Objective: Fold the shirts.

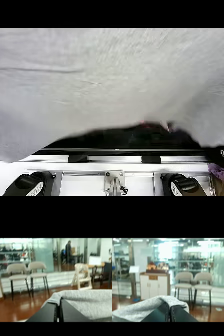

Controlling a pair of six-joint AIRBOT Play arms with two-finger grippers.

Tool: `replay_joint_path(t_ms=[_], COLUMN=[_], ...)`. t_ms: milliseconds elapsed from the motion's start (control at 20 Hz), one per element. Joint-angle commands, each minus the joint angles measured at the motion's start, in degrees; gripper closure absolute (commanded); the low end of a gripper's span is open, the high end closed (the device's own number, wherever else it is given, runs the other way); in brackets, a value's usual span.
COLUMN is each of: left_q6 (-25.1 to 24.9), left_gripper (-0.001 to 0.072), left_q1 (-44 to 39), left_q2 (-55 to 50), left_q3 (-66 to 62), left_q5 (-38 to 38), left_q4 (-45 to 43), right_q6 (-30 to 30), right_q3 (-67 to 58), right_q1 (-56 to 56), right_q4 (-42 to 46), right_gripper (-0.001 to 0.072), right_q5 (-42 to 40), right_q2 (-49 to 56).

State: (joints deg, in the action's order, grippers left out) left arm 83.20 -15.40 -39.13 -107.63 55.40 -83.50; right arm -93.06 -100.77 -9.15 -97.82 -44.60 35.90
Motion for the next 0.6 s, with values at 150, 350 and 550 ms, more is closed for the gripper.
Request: replay_joint_path(t_ms=[150,350,550], left_q6=[0.0,0.0,5.5], left_gripper=[0.0675,0.0675,0.0675], left_q1=[0.0,0.1,0.1], left_q2=[-0.8,-2.1,-8.6], left_q3=[12.1,25.8,34.6], left_q5=[8.5,8.1,3.0], left_q4=[-3.1,-3.1,-3.1], right_q6=[0.9,0.9,0.9], right_q3=[-0.1,-0.1,-0.1], right_q1=[0.0,0.0,0.0], right_q4=[2.3,5.6,10.9], right_gripper=[0.0633,0.0633,0.0633], right_q5=[10.4,3.3,6.7], right_q2=[9.7,21.5,34.8])
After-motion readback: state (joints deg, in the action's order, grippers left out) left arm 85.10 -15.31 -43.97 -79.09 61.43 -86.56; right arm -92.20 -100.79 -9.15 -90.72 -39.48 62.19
